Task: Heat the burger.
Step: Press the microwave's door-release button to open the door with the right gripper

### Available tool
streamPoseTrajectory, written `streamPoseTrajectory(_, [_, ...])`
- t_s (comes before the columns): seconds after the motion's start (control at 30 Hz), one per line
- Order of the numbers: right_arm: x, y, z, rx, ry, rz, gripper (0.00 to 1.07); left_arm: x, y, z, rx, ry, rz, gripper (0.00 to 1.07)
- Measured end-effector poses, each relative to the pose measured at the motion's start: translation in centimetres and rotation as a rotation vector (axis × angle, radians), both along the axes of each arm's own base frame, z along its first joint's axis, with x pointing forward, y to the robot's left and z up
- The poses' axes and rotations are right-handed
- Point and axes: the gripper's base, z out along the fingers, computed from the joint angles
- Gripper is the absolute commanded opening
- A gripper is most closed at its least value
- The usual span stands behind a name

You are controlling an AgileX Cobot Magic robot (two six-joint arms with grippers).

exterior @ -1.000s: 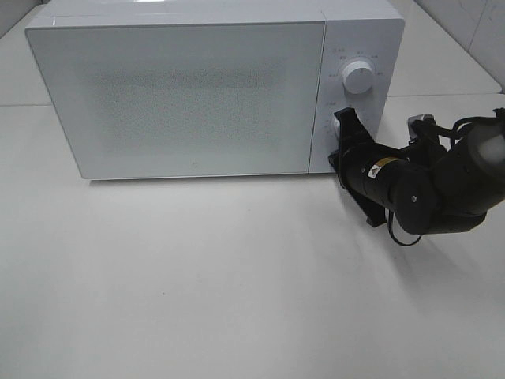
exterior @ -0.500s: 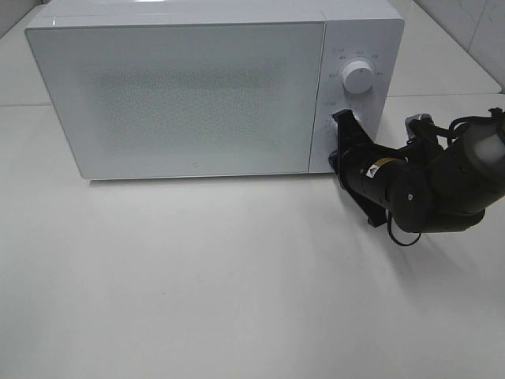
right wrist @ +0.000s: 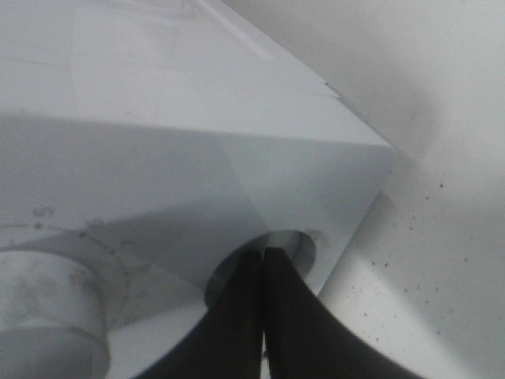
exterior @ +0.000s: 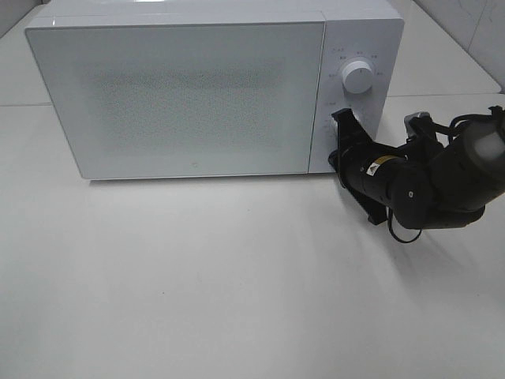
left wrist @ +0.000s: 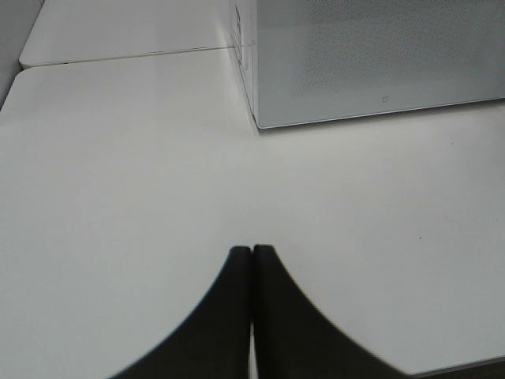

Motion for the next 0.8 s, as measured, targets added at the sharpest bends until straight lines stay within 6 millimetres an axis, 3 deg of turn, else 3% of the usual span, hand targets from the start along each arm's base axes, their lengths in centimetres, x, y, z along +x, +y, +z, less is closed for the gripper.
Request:
streamPoseTrajectory(0.6, [0.64, 0.06, 0.07, 0.018, 0.03, -0.007, 0.0, 0.0, 0.0, 0.0, 0.0, 0.0, 0.0, 0.0])
streamPoseTrajectory(0.8, [-0.11, -0.27, 0.41, 0.013, 0.007, 0.003, 0.0, 0.0, 0.0, 0.0, 0.0, 0.0, 0.0, 0.0])
